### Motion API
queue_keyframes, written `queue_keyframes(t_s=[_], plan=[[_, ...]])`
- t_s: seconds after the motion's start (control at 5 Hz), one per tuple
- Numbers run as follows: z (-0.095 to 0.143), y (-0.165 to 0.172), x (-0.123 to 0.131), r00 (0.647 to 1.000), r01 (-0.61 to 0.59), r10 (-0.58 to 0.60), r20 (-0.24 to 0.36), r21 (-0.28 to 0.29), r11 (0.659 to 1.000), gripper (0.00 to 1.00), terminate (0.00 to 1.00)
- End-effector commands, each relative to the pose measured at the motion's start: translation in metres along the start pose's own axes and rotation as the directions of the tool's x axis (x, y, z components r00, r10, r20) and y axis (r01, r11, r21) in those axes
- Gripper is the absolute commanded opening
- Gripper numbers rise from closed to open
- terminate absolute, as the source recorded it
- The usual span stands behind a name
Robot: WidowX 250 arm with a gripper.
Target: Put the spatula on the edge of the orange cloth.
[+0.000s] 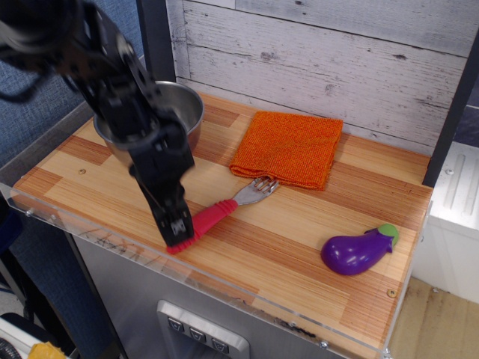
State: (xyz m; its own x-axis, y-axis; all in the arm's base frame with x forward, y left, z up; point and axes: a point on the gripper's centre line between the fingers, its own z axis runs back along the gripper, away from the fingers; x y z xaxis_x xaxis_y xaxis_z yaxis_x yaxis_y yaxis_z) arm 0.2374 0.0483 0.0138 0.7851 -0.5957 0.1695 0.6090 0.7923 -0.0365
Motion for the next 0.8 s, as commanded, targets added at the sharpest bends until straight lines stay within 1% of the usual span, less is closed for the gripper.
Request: queue_keyframes(t_s=[0.0, 0.2, 0.4, 0.6], plan=[[0.000, -0.004, -0.004, 1.000, -0.007, 0.007, 0.012, 0.032, 0.999, 1.00, 0.00], [0.001, 0.002, -0.005, 1.000, -0.022, 0.021, 0.011, 0.054, 0.998, 1.00, 0.00], [0.007, 0.007, -0.002, 1.000, -0.020, 0.019, 0.019, 0.064, 0.998, 0.00, 0.00], [0.010, 0.010, -0.004, 0.999, -0.033, 0.031, 0.023, 0.078, 0.996, 0.00, 0.00]])
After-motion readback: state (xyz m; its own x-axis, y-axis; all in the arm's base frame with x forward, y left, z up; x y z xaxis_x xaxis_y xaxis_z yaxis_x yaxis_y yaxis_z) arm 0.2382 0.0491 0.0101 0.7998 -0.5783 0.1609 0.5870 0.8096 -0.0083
